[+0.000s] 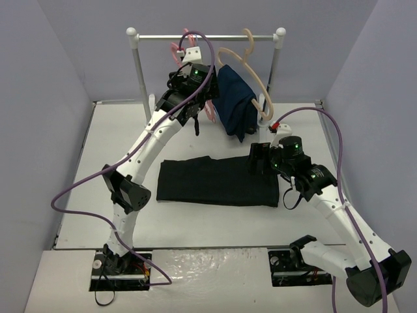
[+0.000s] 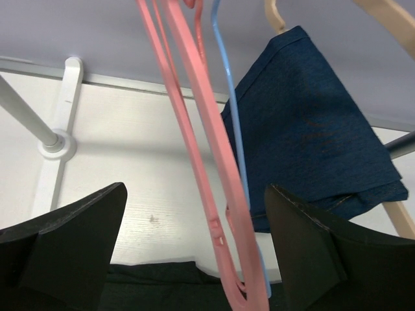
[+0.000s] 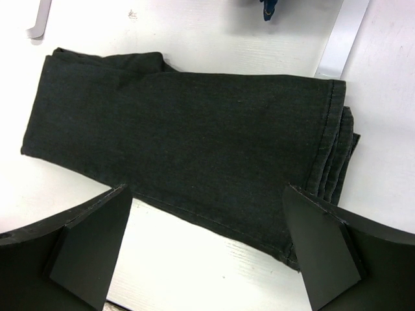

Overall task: Place the trousers on the hanger
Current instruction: Pick up the hanger from the clothesline.

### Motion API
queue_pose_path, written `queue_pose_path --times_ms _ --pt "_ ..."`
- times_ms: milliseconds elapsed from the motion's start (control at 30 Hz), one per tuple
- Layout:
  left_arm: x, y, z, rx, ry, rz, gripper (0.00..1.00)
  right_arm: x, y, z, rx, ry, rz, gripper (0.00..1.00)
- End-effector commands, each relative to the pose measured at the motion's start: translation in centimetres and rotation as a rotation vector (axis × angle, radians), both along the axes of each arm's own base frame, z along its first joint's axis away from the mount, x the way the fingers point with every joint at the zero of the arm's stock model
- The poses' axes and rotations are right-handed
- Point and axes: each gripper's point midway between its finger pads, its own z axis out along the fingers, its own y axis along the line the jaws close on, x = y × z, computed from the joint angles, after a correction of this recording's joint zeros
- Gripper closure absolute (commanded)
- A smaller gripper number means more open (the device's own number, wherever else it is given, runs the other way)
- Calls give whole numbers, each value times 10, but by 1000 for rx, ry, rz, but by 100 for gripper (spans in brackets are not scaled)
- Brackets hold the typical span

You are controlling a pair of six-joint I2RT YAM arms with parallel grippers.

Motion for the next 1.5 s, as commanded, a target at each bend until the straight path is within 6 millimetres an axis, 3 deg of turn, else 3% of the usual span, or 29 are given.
queue_pose_path --times_ms 0,200,467,767,1033,1367,1467 --pt "-18 24 52 -29 -105 35 15 5 0 8 3 -44 -9 0" --pt "-21 30 44 -5 -73 48 16 2 0 5 7 -40 -9 0" --pt "-30 38 56 -10 -91 55 20 2 2 1 9 -27 -2 0" --pt "-33 43 52 -1 -82 57 36 2 4 1 11 -24 7 0" --pt "-26 44 38 18 -53 59 43 1 3 -1 9 -24 4 0" --pt "-21 46 31 39 -42 66 61 0 2 -2 4 -25 -1 0" --pt "-20 47 29 52 -39 69 62 0 2 -2 5 -26 0 0"
